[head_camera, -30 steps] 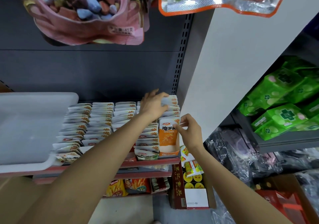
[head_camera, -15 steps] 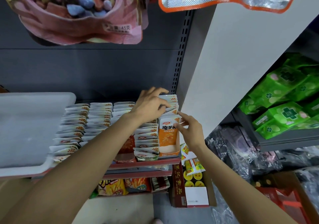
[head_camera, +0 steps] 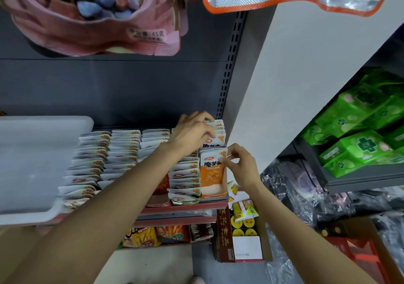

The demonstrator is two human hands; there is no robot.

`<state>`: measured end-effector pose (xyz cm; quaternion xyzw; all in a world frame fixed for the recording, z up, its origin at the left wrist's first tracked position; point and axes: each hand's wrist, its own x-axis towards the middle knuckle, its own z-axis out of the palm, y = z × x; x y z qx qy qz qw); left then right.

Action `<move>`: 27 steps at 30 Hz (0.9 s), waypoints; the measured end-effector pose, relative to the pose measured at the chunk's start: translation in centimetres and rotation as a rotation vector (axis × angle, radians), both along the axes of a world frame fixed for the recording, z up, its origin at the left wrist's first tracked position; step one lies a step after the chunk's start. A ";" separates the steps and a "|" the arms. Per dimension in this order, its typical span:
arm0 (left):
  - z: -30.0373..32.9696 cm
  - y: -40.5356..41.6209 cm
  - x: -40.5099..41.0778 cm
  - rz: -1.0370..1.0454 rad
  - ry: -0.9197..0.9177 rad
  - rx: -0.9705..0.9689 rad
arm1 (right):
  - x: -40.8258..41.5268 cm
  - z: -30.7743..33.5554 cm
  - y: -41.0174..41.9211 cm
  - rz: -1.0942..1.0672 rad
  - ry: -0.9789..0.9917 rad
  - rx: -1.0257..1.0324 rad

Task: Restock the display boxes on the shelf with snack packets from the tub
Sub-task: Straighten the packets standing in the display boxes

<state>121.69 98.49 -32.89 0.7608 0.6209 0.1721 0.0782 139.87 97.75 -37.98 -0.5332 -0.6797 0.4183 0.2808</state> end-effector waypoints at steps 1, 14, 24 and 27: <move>0.0 0.0 -0.1 -0.004 0.004 -0.017 | 0.1 -0.1 0.1 0.006 -0.002 -0.003; 0.1 -0.7 -0.4 -0.004 -0.075 -0.112 | -0.7 -0.1 0.0 -0.021 0.024 0.038; 0.3 -1.6 -0.1 -0.046 -0.038 -0.035 | -0.3 0.2 -0.4 -0.089 0.048 0.066; 0.4 -2.1 0.0 -0.082 0.060 0.042 | -0.4 0.3 -0.3 -0.097 0.066 0.059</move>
